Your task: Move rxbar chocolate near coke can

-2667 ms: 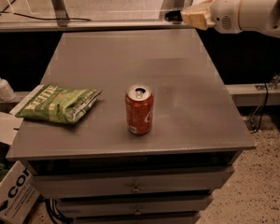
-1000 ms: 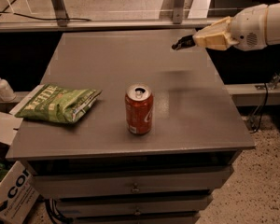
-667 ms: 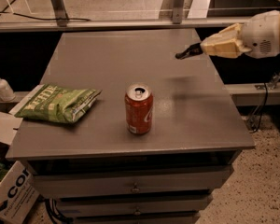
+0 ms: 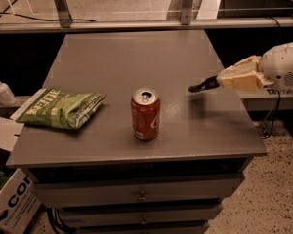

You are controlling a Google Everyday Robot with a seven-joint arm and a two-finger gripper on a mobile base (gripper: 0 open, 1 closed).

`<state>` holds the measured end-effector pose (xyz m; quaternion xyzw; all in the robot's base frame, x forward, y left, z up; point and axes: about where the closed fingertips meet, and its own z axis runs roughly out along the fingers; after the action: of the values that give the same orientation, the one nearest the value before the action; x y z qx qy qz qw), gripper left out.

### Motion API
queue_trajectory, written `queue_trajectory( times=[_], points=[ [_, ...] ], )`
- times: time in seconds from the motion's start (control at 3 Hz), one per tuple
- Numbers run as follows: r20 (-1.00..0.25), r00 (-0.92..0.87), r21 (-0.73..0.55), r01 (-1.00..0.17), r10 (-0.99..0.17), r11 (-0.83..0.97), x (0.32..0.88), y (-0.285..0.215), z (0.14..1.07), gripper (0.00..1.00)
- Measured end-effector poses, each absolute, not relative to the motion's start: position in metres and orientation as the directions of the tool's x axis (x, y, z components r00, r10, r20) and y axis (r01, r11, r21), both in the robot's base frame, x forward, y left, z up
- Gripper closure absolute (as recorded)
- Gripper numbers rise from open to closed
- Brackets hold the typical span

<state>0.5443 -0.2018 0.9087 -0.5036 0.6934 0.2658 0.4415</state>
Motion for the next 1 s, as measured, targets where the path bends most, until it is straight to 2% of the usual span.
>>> queue_trajectory(
  times=[1.0],
  points=[
    [-0.890, -0.175, 0.098, -0.975, -0.422, 0.198, 0.490, -0.166, 0.837, 1.00]
  ],
)
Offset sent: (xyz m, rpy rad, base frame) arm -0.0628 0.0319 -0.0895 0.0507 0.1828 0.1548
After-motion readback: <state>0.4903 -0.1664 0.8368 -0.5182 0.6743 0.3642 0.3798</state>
